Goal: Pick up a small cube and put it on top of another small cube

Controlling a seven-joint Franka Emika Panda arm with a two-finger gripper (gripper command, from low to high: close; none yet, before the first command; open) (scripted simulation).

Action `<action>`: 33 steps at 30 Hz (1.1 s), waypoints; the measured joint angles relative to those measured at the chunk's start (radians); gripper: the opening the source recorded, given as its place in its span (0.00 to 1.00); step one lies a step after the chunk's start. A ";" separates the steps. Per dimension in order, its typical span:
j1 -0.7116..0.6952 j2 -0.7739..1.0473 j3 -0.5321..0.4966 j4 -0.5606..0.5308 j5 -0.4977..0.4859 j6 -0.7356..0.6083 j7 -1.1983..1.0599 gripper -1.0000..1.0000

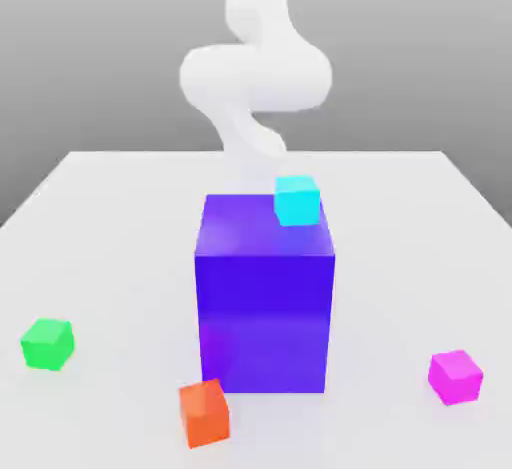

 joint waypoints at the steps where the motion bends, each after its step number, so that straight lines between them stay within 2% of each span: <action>1: 0.004 0.039 0.018 -0.009 0.001 0.017 0.014 0.50; 12: 0.044 0.436 0.215 -0.101 -0.034 0.195 0.189 0.50; 19: 0.117 0.695 0.306 -0.158 -0.123 0.303 0.348 0.50; 25: 0.212 0.919 0.312 -0.203 -0.209 0.397 0.489 0.50; 30: 0.322 1.101 0.194 -0.173 -0.324 0.524 0.587 0.50; 31: 0.339 1.126 0.173 -0.167 -0.340 0.543 0.600 0.00; 33: 0.339 1.126 0.173 -0.167 -0.340 0.543 0.600 0.00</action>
